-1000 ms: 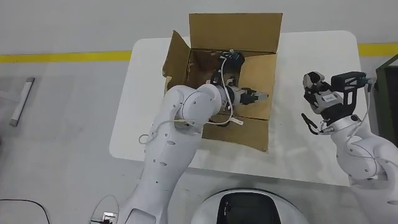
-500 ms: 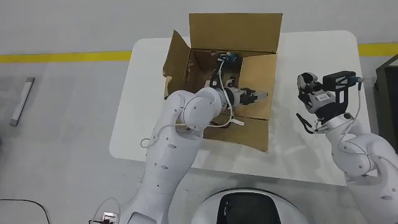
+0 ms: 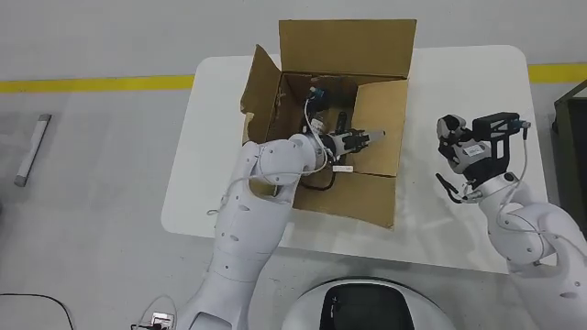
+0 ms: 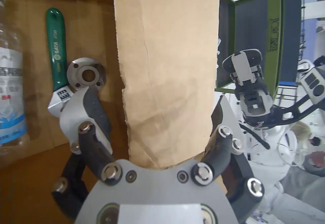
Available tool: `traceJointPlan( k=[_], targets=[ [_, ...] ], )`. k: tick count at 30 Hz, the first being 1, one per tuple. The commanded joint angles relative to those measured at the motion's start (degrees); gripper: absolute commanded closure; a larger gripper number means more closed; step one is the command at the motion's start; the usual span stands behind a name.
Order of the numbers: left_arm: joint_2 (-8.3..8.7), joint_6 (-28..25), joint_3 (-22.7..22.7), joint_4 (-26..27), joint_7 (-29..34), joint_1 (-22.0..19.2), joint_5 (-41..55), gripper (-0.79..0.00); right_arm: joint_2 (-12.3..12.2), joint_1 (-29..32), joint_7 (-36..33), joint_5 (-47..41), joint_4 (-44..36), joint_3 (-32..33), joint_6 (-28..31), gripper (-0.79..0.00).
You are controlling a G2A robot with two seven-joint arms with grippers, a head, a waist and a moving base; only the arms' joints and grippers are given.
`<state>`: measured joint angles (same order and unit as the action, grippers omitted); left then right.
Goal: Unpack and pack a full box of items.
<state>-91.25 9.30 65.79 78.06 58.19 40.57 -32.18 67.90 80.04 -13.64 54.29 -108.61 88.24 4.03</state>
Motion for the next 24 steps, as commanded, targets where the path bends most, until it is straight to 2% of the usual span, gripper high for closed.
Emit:
traceJointPlan(
  k=[1, 9, 13, 15, 17, 18, 19, 20, 21, 22, 23, 24],
  targets=[
    [-0.11, 1.2, 0.3, -0.9, 0.0, 0.0, 3.5, -0.785, 0.0, 0.0, -0.2, 0.0, -0.1, 0.0, -0.1, 0.000],
    [-0.03, 3.2, 1.0, -0.7, 0.0, -0.1, 9.8, -0.785, 0.2, -0.6, 2.0, -1.5, -0.8, 0.9, -1.8, 0.000],
    [-0.01, 3.5, 1.0, 0.2, 0.2, -0.8, 12.8, -0.785, 0.6, -1.3, 4.1, -6.4, -1.8, 2.6, -4.7, 0.000],
    [0.03, 3.1, 0.9, 1.1, 0.1, -1.2, 13.7, -0.785, 0.7, -1.7, 4.4, -10.1, -2.3, 3.8, -6.0, -0.080],
    [0.09, 2.7, 0.5, 2.0, 0.2, -1.7, 13.9, -0.785, 0.9, -1.9, 4.8, -14.8, -2.6, 5.1, -7.2, -0.212],
    [0.09, 2.4, 0.3, 2.6, 0.2, -2.1, 14.1, -0.785, 1.0, -2.0, 4.8, -17.1, -2.9, 5.8, -7.9, -0.323],
    [0.10, 2.1, -0.1, 3.2, 0.3, -2.5, 14.3, -0.785, 1.1, -2.1, 5.1, -19.8, -3.2, 6.6, -8.4, -0.372],
    [0.11, 1.5, -0.5, 3.8, 0.4, -3.0, 14.0, -0.785, 1.2, -2.1, 5.1, -21.6, -3.5, 7.3, -8.7, -0.468],
    [0.08, 0.9, -0.9, 4.6, 0.3, -3.5, 14.2, -0.785, 1.2, -2.0, 4.9, -22.9, -3.7, 8.0, -8.5, -0.671],
    [0.07, -0.1, -1.4, 5.2, 0.4, -4.0, 14.1, -0.785, 1.1, -2.0, 4.7, -23.6, -3.8, 8.7, -8.0, -0.736],
    [0.08, -1.8, -2.3, 5.9, 0.8, -4.7, 13.3, -0.785, 1.1, -1.8, 4.6, -24.3, -4.0, 9.3, -7.5, -0.622],
    [0.14, -3.5, -3.2, 6.2, 1.0, -5.2, 11.9, -0.785, 1.2, -1.7, 5.1, -26.7, -4.0, 9.8, -7.2, -0.585]
  ],
)
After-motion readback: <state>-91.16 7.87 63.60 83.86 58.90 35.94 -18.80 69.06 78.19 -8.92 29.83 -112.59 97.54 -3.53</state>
